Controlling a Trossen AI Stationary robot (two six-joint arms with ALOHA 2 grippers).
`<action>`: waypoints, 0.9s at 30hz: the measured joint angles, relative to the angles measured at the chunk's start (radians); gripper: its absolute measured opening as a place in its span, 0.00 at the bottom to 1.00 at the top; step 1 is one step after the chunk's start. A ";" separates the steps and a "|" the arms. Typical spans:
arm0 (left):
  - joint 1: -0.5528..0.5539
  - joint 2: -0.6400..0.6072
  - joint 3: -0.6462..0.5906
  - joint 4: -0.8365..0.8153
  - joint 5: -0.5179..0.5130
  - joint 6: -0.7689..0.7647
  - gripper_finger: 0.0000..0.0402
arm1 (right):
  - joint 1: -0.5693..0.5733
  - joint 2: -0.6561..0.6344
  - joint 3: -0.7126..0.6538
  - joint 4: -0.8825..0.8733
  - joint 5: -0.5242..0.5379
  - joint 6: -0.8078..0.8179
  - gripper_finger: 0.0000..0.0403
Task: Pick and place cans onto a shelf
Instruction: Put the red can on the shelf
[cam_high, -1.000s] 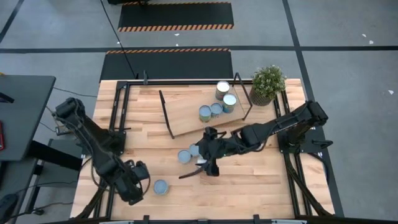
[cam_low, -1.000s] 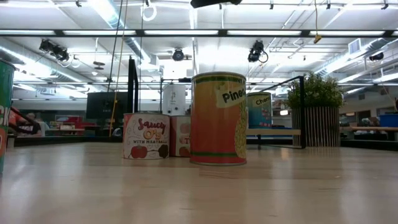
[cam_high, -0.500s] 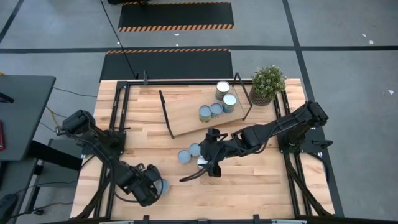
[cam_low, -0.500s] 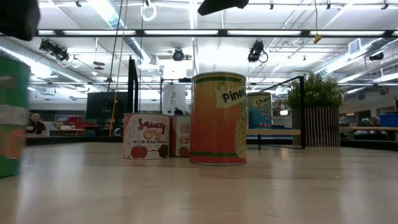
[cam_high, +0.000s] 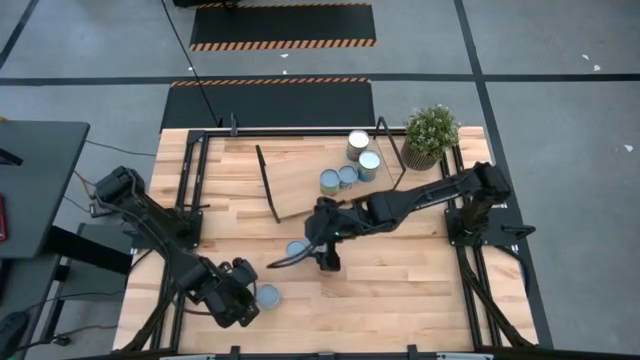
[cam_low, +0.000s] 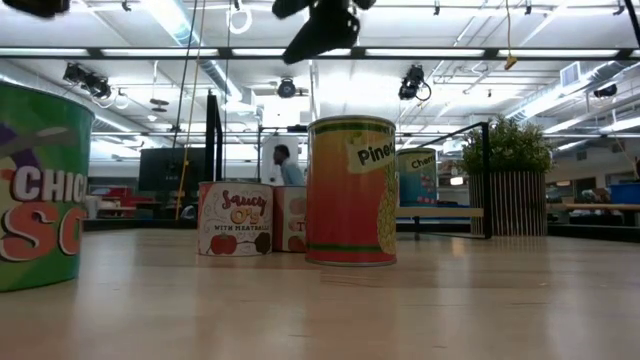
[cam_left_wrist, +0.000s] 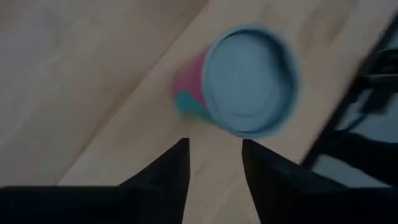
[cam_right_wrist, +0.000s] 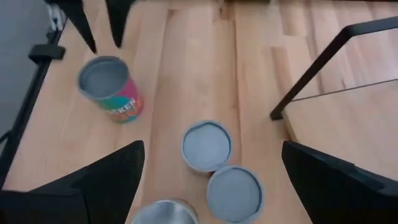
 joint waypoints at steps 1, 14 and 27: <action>-0.004 -0.014 0.000 0.008 -0.015 -0.002 0.37 | -0.007 0.004 0.001 0.002 -0.015 -0.014 0.96; -0.003 -0.161 0.000 0.104 -0.086 -0.001 0.35 | -0.055 0.075 0.006 0.051 -0.109 -0.080 0.96; -0.005 -0.253 0.000 0.097 -0.116 -0.009 0.35 | -0.052 0.302 0.263 -0.029 -0.125 -0.166 0.96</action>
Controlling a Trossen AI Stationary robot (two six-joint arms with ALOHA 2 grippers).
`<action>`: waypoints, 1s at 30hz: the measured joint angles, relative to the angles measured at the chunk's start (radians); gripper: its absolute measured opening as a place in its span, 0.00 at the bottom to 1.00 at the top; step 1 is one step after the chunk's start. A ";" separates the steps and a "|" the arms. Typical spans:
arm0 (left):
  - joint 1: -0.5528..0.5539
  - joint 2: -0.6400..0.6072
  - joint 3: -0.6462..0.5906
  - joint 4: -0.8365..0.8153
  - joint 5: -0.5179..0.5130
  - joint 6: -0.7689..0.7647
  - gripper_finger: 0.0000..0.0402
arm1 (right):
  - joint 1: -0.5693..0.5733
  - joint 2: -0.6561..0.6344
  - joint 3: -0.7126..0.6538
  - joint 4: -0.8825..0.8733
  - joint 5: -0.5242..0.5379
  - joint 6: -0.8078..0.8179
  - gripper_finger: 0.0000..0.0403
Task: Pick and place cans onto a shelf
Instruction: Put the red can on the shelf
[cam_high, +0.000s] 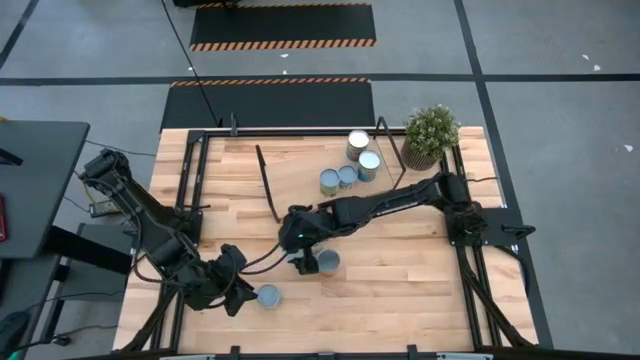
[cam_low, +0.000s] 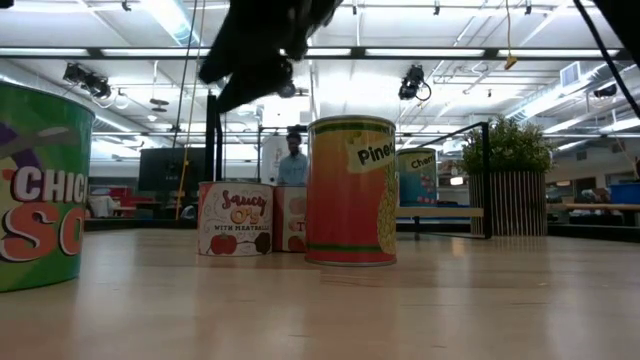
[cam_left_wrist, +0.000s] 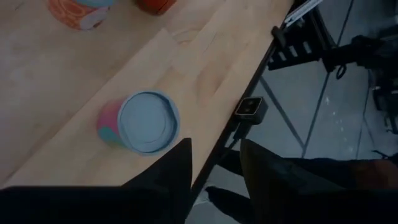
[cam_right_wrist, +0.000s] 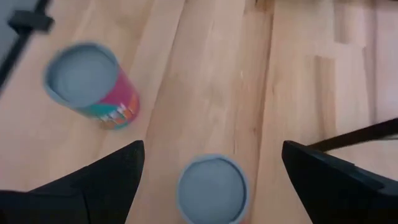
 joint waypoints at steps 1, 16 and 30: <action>-0.004 -0.004 0.000 0.000 0.000 -0.009 0.35 | 0.000 0.014 0.001 -0.007 0.000 -0.017 0.96; -0.026 -0.007 0.000 0.012 -0.005 -0.066 0.35 | 0.006 0.112 0.000 -0.046 0.061 -0.137 0.96; -0.026 -0.006 0.000 0.004 -0.007 -0.061 0.35 | 0.004 0.143 -0.001 -0.077 0.034 -0.143 0.94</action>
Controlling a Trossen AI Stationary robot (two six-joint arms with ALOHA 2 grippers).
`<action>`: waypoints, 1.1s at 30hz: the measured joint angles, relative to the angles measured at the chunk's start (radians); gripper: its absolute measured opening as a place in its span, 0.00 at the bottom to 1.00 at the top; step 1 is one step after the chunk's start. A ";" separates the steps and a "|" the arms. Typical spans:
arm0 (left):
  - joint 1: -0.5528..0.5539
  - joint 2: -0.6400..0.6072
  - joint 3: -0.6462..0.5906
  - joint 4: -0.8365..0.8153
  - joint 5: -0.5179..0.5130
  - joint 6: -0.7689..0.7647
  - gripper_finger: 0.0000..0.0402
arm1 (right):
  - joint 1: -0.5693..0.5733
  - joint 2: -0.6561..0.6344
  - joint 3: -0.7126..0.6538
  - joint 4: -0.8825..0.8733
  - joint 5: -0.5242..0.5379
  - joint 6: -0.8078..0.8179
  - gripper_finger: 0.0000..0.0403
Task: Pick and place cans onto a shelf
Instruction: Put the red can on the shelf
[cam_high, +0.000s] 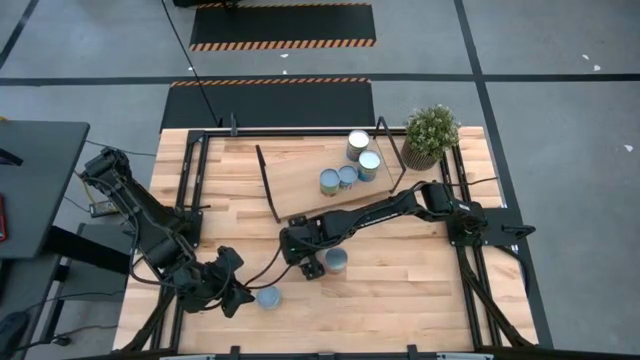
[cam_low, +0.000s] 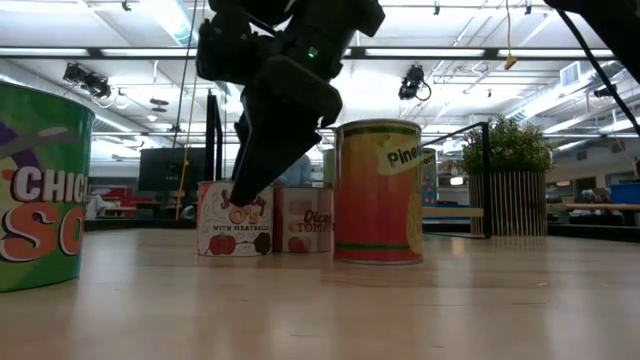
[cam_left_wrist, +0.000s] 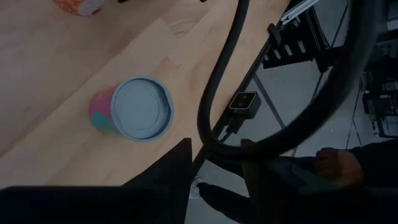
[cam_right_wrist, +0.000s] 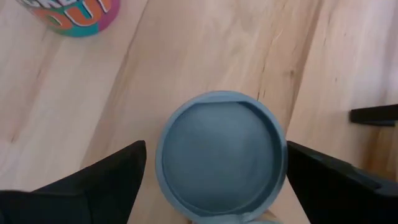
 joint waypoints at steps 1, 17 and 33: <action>0.000 0.000 0.000 0.000 0.000 0.000 0.35 | -0.001 0.000 0.000 -0.004 -0.002 0.000 0.92; 0.000 0.000 0.000 -0.008 0.000 -0.001 0.35 | -0.029 -0.025 0.099 -0.146 -0.072 0.027 0.73; 0.001 0.000 -0.001 -0.016 -0.003 -0.008 0.35 | -0.196 -0.192 0.178 -0.270 -0.107 0.020 0.73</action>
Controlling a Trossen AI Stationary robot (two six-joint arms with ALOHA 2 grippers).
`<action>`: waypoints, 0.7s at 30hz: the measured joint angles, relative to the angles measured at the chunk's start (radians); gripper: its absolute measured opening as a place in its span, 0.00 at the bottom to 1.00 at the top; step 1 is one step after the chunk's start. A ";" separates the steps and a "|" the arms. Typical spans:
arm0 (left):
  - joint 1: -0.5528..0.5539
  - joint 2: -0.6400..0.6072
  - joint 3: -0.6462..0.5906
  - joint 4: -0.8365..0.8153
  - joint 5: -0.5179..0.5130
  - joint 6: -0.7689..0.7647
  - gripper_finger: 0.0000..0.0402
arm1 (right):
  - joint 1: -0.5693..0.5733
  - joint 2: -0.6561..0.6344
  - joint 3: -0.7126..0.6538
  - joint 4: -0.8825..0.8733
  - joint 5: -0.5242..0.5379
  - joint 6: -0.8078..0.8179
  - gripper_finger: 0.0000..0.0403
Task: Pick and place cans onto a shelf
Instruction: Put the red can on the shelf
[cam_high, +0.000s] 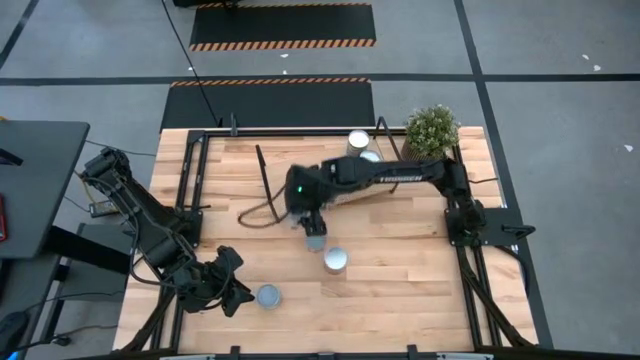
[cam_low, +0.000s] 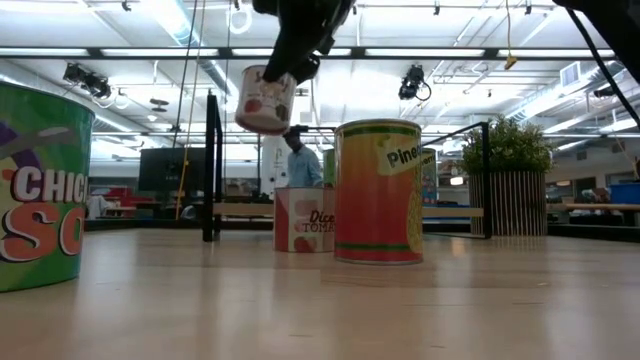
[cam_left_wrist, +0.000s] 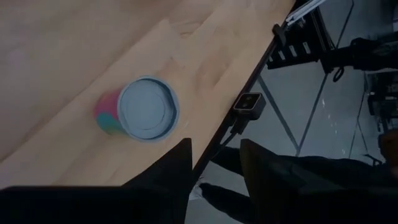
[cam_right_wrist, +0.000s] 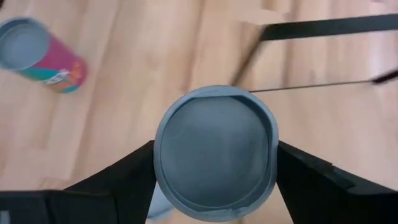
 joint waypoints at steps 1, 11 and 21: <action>0.000 0.000 0.000 -0.002 -0.006 0.000 0.35 | -0.016 -0.004 0.000 0.000 0.000 -0.001 0.73; 0.001 0.000 0.000 0.001 -0.118 -0.001 0.35 | -0.189 -0.005 0.000 0.001 0.097 -0.056 0.73; 0.002 0.000 0.000 0.002 -0.229 -0.028 0.35 | -0.385 -0.004 -0.006 -0.002 0.065 -0.061 0.73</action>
